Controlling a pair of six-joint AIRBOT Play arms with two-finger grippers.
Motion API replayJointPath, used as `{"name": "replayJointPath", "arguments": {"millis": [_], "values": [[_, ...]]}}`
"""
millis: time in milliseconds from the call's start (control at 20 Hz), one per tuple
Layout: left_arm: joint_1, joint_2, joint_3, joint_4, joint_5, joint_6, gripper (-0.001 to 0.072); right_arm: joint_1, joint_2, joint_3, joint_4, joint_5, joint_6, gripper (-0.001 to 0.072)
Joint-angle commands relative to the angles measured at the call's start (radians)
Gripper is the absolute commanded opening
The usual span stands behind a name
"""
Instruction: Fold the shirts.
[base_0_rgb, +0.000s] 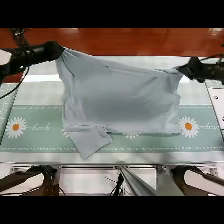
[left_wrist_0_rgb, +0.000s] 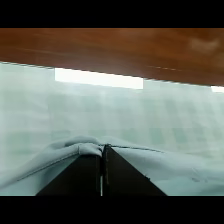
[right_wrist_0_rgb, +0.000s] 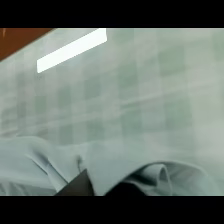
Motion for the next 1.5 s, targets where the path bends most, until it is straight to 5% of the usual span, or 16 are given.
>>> {"name": "replayJointPath", "arguments": {"millis": [0,50,100,150,200,350,450,600,700,900,1350,1400,1450], "values": [[-0.007,-0.086,0.040,-0.028,-0.052,0.003,0.0029,0.000,-0.255,0.140,0.222,-0.017,-0.016,0.0030],[-0.007,-0.092,0.040,-0.026,-0.087,0.003,0.0051,0.000,-0.293,0.155,0.264,-0.015,-0.010,0.0214],[-0.006,-0.096,0.040,-0.001,-0.114,0.004,0.0308,0.000,-0.316,0.161,0.287,0.004,-0.010,0.0578],[-0.005,-0.095,0.040,0.043,-0.139,0.000,0.0687,-0.006,-0.325,0.163,0.281,0.038,-0.013,0.0632],[0.005,-0.093,0.045,0.098,-0.186,0.003,0.0702,-0.024,-0.325,0.164,0.266,0.078,-0.014,0.0631],[0.099,-0.086,0.075,0.279,-0.447,-0.034,0.0700,-0.153,-0.296,0.175,0.172,0.350,-0.042,0.0631],[0.193,-0.086,0.037,0.381,-0.642,-0.065,0.0700,-0.233,-0.222,0.147,-0.061,0.490,-0.068,0.0630],[0.330,-0.076,-0.174,0.402,-0.813,-0.137,0.0700,-0.314,0.008,-0.124,-0.266,0.360,-0.060,0.0631],[0.403,-0.043,-0.359,0.375,-0.804,-0.148,0.0700,-0.347,0.190,-0.410,-0.239,0.257,-0.041,0.0630],[0.507,0.034,-0.594,0.072,-0.666,-0.045,0.0700,-0.343,0.476,-0.776,0.004,0.106,-0.067,0.0630],[0.261,0.035,-0.752,-0.053,-0.432,0.040,0.0696,-0.344,0.534,-0.810,0.057,0.216,-0.079,0.0629],[0.232,0.035,-0.752,-0.097,-0.394,0.040,0.0674,-0.346,0.534,-0.809,0.060,0.214,-0.071,0.0629],[0.208,0.035,-0.752,-0.146,-0.365,0.043,0.0385,-0.360,0.533,-0.794,0.041,0.214,-0.064,0.0629]]}}
